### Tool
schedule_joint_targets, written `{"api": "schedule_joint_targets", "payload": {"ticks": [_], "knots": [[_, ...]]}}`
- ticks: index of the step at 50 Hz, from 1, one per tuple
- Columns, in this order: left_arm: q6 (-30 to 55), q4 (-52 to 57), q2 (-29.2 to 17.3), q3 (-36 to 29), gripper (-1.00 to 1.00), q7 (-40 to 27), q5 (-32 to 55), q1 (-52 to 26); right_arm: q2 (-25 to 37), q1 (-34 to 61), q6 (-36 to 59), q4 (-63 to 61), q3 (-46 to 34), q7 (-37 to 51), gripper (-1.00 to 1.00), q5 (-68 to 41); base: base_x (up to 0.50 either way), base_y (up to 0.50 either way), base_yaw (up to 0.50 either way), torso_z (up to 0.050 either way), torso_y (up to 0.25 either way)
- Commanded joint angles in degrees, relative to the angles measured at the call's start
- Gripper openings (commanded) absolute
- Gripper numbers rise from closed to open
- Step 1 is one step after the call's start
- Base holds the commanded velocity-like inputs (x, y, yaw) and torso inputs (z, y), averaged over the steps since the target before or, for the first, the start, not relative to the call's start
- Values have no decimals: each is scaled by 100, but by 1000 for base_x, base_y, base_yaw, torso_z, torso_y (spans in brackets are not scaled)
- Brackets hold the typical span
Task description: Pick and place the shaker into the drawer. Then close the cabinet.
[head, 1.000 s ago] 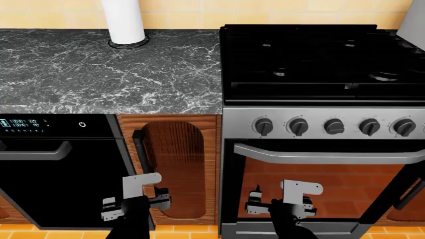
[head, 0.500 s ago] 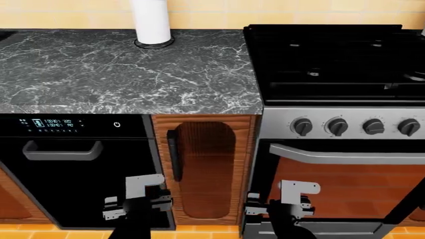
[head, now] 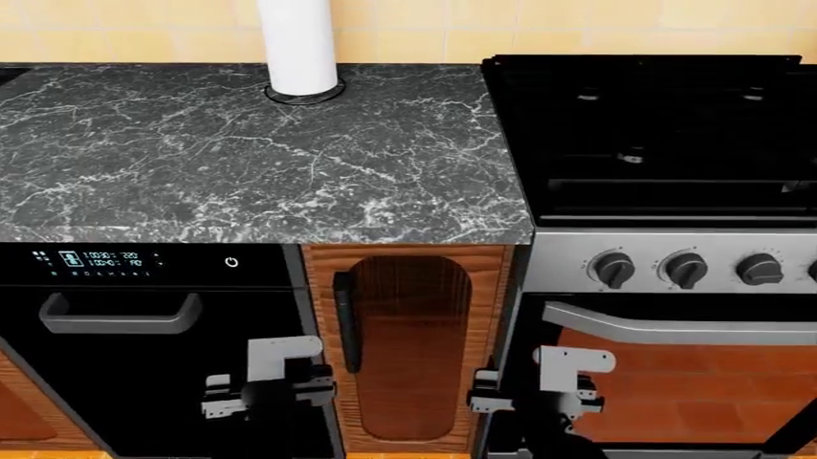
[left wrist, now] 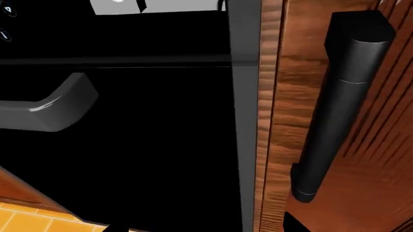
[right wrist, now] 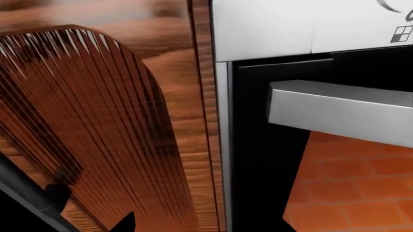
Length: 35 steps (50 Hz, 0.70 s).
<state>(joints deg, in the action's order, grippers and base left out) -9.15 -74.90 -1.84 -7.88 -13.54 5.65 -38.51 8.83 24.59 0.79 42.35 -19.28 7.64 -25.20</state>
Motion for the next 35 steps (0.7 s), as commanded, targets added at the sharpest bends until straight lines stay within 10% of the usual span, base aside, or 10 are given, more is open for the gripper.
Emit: {"api": "schedule_joint_targets", "payload": {"ticks": [1,4,9,15,28,35], "knots": [[-158,-1,30,49,100,84,-174,28,29,-35,-21,-84,-24,87,100,18,0,0,0,0,0],[-647,144,59,12,100,467,-133,122,149,-293,-145,-734,-63,276,100,120,0,0,0,0,0],[1172,4442,-456,67,100,1019,541,1939,1119,-1308,325,-3656,148,937,100,44,0,0,0,0,0],[2596,8116,-1261,647,100,961,1355,2125,2844,-1872,1684,-6981,1341,1931,100,-685,0,0,0,0,0],[4167,9951,-2656,1839,100,754,2235,1382,5391,-1598,3589,-8775,4222,3006,100,-3322,0,0,0,0,0],[4406,10094,-2926,2287,100,647,2445,1165,8080,464,2532,-7771,2905,3336,100,-4879,0,0,0,0,0]]}}
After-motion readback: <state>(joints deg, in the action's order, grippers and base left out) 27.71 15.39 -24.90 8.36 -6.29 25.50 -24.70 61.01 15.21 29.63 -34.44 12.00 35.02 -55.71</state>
